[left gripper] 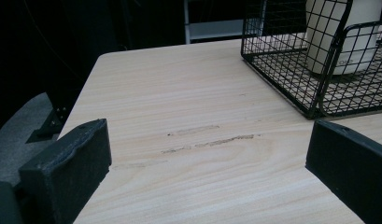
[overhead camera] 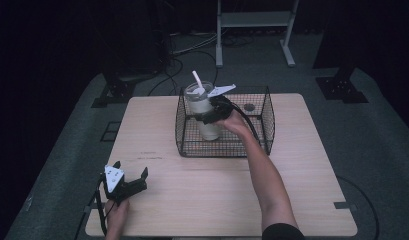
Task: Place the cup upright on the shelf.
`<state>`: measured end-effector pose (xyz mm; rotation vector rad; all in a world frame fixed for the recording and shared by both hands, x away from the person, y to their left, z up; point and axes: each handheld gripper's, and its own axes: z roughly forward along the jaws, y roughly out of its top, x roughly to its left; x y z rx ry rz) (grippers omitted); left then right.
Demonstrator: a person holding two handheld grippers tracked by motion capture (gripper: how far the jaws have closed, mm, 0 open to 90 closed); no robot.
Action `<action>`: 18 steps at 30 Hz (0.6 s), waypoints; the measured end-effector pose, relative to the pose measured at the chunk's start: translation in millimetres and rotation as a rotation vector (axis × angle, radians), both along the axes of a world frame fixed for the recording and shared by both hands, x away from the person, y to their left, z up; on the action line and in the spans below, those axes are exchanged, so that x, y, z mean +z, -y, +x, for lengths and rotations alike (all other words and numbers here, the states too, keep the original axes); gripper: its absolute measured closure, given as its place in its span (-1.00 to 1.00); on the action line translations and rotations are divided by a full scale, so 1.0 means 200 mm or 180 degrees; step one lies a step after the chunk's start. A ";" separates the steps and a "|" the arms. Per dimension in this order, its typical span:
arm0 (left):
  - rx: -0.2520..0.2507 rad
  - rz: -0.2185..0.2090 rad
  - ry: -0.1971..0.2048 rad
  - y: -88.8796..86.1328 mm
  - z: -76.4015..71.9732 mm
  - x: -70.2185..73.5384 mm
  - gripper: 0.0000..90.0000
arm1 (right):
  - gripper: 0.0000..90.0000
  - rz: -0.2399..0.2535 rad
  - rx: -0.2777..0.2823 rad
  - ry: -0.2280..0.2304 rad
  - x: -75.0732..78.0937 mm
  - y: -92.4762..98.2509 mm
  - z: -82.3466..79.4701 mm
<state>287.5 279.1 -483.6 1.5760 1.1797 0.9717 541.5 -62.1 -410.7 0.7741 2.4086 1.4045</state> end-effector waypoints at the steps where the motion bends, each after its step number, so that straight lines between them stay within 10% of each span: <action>1: 0.0000 0.0000 0.0000 0.00 0.00 0.00 -1.00 | -0.82 0.0003 0.0023 0.0028 0.00 0.00 0.00; 18: 0.0011 -0.0008 -0.0005 0.00 0.00 0.00 -1.00 | -0.82 -0.0136 0.0235 0.0221 -0.01 0.02 -0.04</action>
